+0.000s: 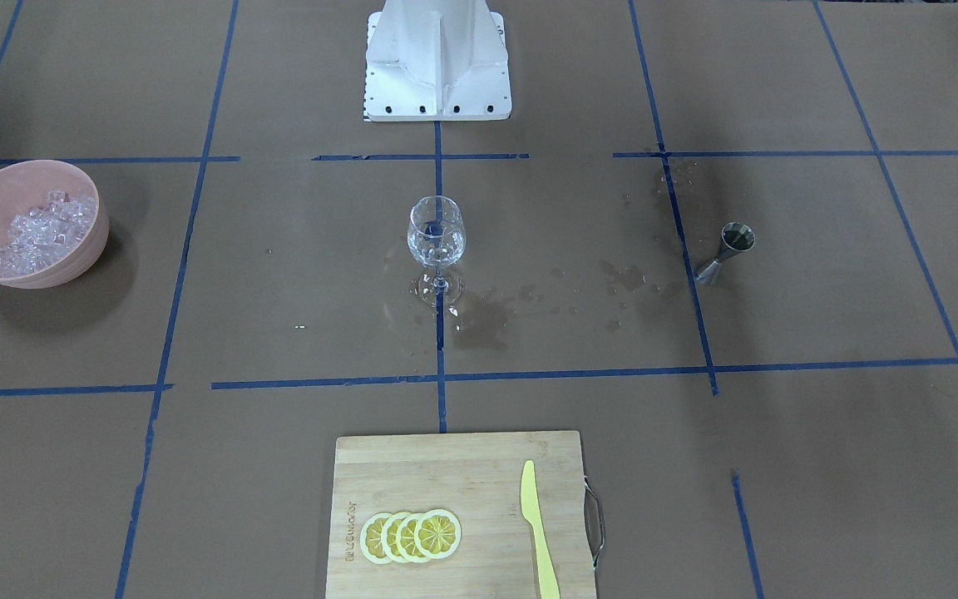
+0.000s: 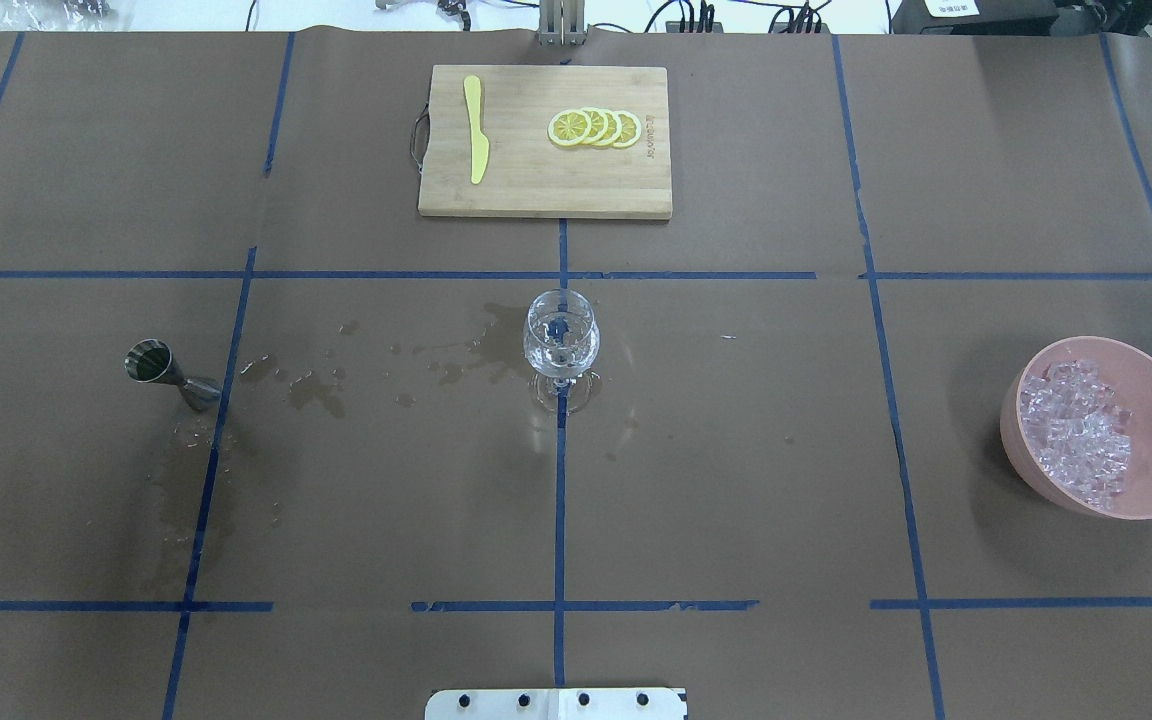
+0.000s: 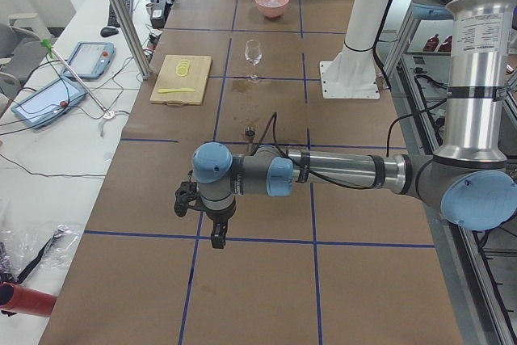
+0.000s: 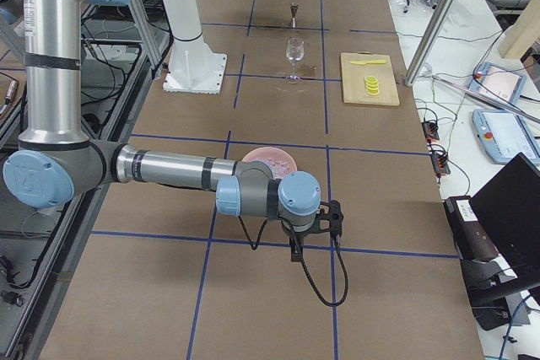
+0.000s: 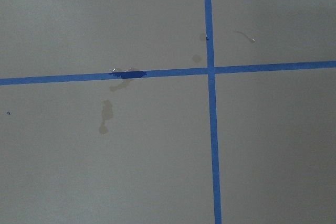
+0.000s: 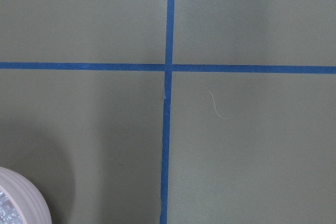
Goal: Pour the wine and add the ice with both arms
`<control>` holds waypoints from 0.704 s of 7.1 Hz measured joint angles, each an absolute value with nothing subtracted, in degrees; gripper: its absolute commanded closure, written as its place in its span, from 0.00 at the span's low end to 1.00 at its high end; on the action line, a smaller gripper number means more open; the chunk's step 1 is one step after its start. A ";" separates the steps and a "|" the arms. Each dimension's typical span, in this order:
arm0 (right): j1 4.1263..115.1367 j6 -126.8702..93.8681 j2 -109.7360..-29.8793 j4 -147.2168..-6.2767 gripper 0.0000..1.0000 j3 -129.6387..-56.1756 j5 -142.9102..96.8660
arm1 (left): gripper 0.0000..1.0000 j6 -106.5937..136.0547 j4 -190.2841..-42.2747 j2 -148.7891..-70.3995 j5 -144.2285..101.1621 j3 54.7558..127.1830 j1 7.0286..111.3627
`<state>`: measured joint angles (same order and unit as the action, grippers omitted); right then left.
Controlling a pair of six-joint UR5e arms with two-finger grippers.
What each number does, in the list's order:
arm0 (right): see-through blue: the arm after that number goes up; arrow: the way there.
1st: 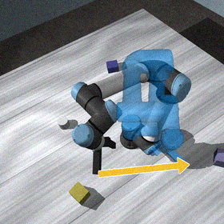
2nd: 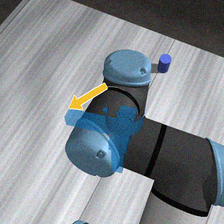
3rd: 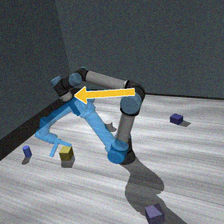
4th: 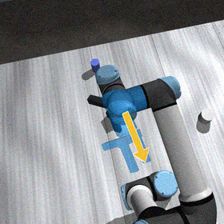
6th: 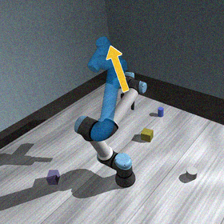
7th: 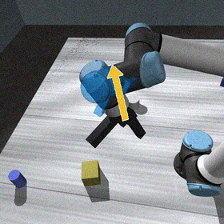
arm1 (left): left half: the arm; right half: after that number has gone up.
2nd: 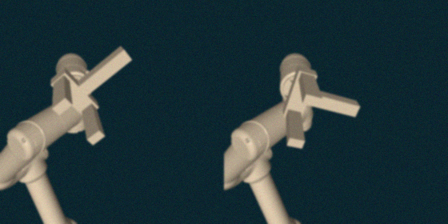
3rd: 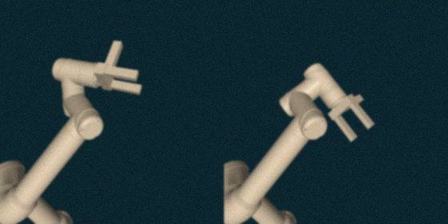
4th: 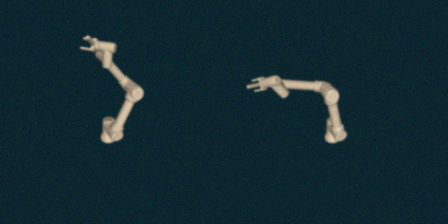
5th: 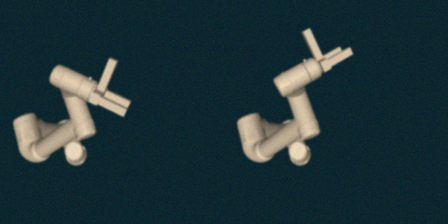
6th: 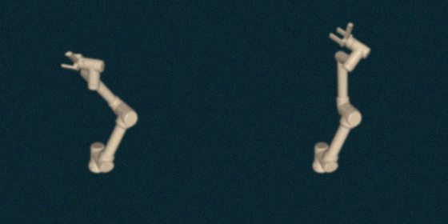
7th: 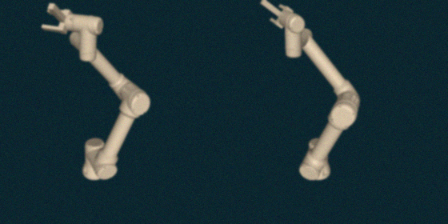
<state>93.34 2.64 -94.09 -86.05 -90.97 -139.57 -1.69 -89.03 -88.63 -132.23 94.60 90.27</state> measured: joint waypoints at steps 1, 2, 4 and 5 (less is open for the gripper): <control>93.34 2.64 -94.06 -86.04 0.00 -90.99 -139.57 | 0.00 -1.60 -89.26 -88.75 -132.26 94.70 90.28; 93.34 2.64 -94.05 -86.04 0.00 -91.05 -139.57 | 0.00 -1.40 -90.16 -88.95 -132.27 94.96 90.29; 93.34 2.64 -94.01 -86.03 0.00 -91.27 -139.61 | 0.00 -1.14 -93.20 -89.23 -132.26 98.69 90.25; 93.34 2.64 -93.88 -86.03 0.00 -91.65 -139.69 | 0.00 -0.95 -94.02 -89.27 -132.24 103.31 89.93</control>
<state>93.34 2.64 -93.88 -86.03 -91.65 -139.69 -0.95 -94.02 -89.27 -132.24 103.31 89.93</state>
